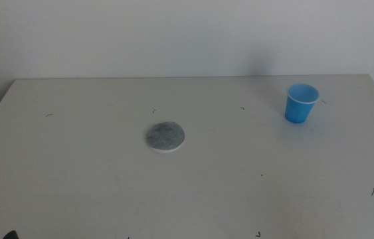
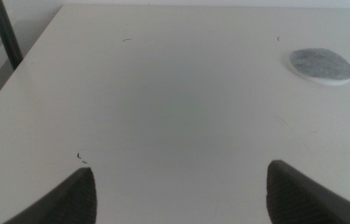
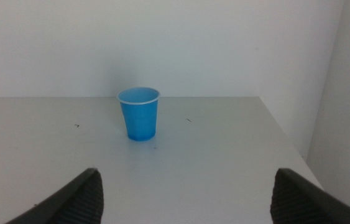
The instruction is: Place an empty cup on a cup mat.
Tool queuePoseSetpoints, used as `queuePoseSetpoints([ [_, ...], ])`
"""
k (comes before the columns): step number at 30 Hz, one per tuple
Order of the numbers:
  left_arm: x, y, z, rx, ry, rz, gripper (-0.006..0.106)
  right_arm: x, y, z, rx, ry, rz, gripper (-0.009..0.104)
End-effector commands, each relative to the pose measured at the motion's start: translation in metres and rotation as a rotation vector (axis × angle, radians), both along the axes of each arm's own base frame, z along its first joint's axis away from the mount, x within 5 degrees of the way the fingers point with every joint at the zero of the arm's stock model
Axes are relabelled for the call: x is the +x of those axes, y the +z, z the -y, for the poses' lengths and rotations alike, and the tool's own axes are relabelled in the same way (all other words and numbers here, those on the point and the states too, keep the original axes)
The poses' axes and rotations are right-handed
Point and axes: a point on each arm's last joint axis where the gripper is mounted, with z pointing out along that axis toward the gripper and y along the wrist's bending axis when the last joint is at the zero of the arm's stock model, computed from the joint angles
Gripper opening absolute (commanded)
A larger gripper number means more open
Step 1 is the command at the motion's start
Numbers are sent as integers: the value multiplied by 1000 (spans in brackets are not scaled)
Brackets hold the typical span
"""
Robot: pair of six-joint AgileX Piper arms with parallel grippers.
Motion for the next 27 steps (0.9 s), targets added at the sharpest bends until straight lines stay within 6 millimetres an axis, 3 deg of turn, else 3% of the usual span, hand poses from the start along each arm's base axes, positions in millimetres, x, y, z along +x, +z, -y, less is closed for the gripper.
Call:
queuePoseSetpoints([
  [1,1,8,0,-16,0,84,105,0,18,0,-22,-2,79,94],
  [15,1,8,0,-16,0,84,105,-14,86,2,-17,-22,-12,94],
  [20,1,8,0,-16,0,84,105,1,110,2,-9,-20,-69,94],
  [27,1,8,0,-16,0,84,105,42,154,2,37,-26,-164,94],
])
